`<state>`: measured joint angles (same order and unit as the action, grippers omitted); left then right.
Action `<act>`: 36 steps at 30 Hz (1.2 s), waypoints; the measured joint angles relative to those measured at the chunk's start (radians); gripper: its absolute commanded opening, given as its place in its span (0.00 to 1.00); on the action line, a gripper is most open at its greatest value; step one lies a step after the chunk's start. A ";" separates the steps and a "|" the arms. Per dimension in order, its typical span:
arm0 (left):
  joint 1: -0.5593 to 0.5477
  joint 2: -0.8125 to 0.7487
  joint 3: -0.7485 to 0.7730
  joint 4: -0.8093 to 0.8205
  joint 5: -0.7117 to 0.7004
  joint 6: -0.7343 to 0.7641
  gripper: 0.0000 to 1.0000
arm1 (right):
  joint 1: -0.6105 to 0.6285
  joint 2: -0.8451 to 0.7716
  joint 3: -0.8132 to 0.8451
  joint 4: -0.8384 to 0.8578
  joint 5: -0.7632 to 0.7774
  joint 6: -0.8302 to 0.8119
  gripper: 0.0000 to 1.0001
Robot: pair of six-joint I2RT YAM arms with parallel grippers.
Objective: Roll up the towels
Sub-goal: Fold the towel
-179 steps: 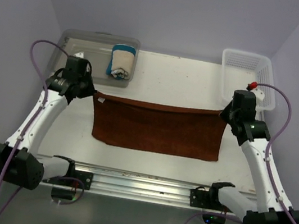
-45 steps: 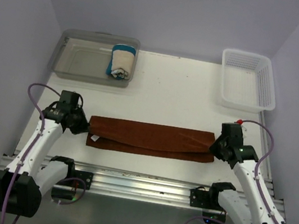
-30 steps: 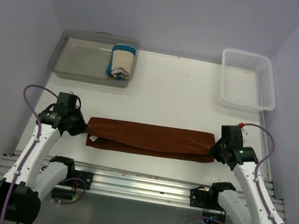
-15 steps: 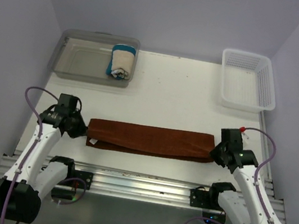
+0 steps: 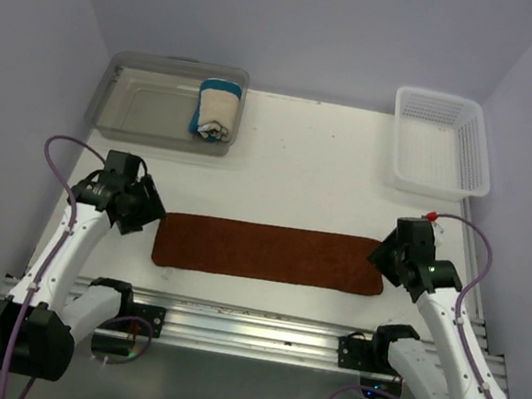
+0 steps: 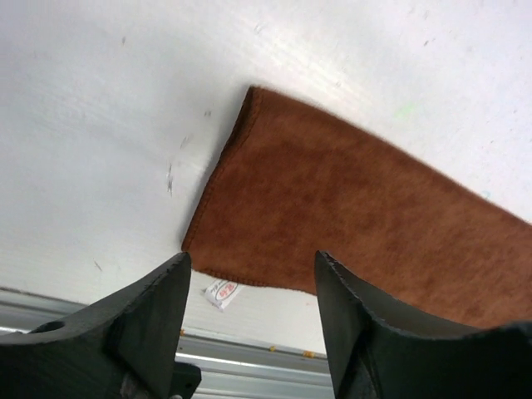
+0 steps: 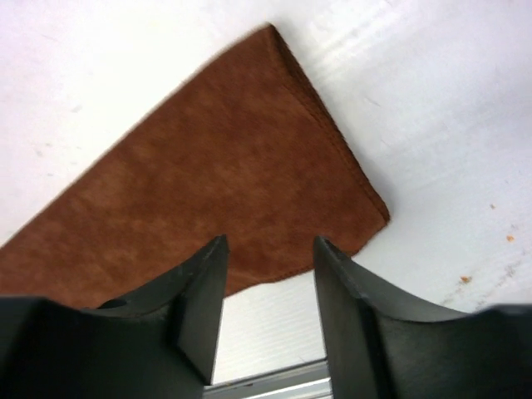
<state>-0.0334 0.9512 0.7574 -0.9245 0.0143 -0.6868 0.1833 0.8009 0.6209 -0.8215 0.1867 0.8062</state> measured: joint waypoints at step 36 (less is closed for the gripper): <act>-0.156 0.558 0.083 0.322 0.000 0.057 0.59 | -0.120 0.454 0.113 0.327 -0.182 -0.229 0.40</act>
<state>-0.1898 1.5089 0.8402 -0.6029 0.0143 -0.6300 0.0631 1.2549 0.7341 -0.4946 0.0044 0.5774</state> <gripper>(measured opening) 0.588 0.322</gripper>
